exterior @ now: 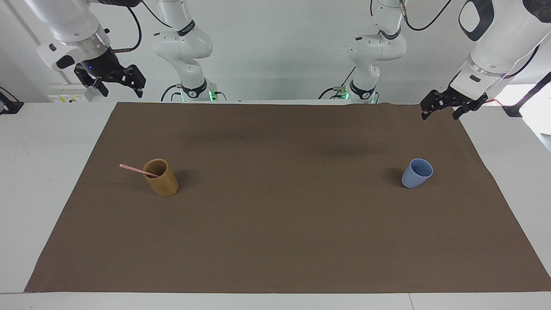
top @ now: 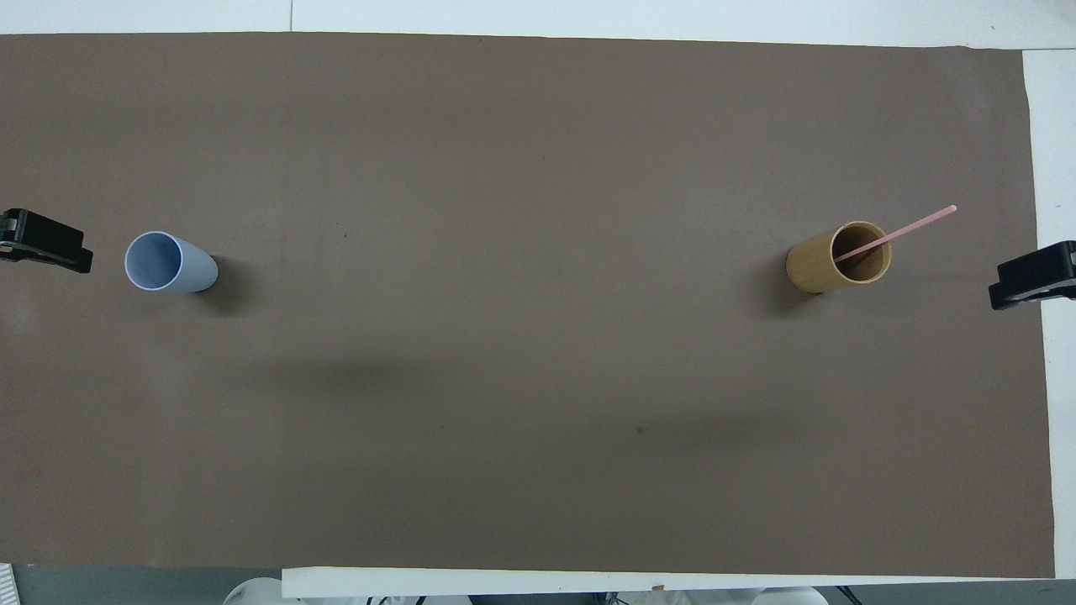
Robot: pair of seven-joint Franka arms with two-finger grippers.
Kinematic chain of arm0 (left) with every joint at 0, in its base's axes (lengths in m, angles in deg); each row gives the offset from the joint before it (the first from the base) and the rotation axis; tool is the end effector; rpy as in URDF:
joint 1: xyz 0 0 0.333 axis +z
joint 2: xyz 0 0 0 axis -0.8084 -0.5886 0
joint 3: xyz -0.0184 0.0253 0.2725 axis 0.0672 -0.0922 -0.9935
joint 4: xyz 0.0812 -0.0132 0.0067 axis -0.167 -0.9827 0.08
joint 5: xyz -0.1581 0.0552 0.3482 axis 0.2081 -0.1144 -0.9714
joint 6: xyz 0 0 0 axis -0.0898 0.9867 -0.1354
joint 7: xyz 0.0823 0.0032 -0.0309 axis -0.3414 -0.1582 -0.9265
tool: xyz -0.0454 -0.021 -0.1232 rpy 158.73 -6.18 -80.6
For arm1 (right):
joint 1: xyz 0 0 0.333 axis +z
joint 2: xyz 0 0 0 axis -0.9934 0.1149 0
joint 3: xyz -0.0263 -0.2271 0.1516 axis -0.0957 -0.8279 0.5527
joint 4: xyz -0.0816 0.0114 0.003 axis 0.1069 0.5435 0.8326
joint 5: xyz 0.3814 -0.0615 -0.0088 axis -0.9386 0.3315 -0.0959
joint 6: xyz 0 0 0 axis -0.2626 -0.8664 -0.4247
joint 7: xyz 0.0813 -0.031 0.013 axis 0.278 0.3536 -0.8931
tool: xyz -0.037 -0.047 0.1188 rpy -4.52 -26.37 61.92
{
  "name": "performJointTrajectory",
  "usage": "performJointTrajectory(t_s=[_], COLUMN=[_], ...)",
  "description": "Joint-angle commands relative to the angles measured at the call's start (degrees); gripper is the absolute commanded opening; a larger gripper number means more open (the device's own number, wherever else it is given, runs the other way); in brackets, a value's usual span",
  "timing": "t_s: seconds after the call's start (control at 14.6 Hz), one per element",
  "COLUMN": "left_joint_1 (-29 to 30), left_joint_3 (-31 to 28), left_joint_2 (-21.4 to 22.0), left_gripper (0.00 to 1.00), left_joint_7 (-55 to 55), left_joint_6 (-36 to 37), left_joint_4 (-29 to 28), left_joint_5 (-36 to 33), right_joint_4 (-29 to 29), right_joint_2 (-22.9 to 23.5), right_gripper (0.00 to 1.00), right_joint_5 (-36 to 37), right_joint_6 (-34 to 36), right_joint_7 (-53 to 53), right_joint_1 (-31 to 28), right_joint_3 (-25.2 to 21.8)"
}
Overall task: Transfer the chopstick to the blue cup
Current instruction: 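Reach the left gripper to the blue cup while the right gripper reaches the straw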
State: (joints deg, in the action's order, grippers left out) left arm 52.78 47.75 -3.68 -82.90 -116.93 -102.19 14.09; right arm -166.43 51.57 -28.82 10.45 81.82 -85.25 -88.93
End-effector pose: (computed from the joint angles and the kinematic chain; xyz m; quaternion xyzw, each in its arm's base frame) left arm 0.5192 -0.0383 0.5450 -0.9966 0.0611 0.0541 0.0110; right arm 0.4930 -0.0358 0.5815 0.9965 -0.0148 -0.0800 0.0183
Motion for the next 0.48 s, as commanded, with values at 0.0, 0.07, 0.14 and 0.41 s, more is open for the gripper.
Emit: performJointTrajectory(t_s=[0.0,0.07,0.14,0.41], left_joint_1=[0.2,0.4,1.3,1.5], left_joint_3=[-0.5,-0.8,-0.8,-0.7], left_joint_2=[-1.4,-1.4,-1.3,-0.7], left_gripper=[0.99,0.99,0.99,0.99], left_joint_7=[-0.9,-1.0,-0.9,1.4], left_joint_6=[-0.7,-1.5,-1.6,-2.0], left_joint_4=[1.7,1.6,1.5,-0.6], left_joint_5=[0.5,0.5,0.5,0.5], right_joint_4=[-1.5,-1.5,-1.6,-3.5], right_joint_2=[-1.3,-1.3,-1.4,-1.9], right_gripper=[1.00,1.00,1.00,1.00], right_joint_5=[0.0,0.0,0.0,0.1], right_joint_6=[-0.1,-0.1,-0.2,-4.6], right_joint_7=[1.1,1.1,1.1,11.7], right_joint_1=[-0.3,-0.3,-0.3,-0.7], right_joint_3=[0.2,0.2,0.2,0.2])
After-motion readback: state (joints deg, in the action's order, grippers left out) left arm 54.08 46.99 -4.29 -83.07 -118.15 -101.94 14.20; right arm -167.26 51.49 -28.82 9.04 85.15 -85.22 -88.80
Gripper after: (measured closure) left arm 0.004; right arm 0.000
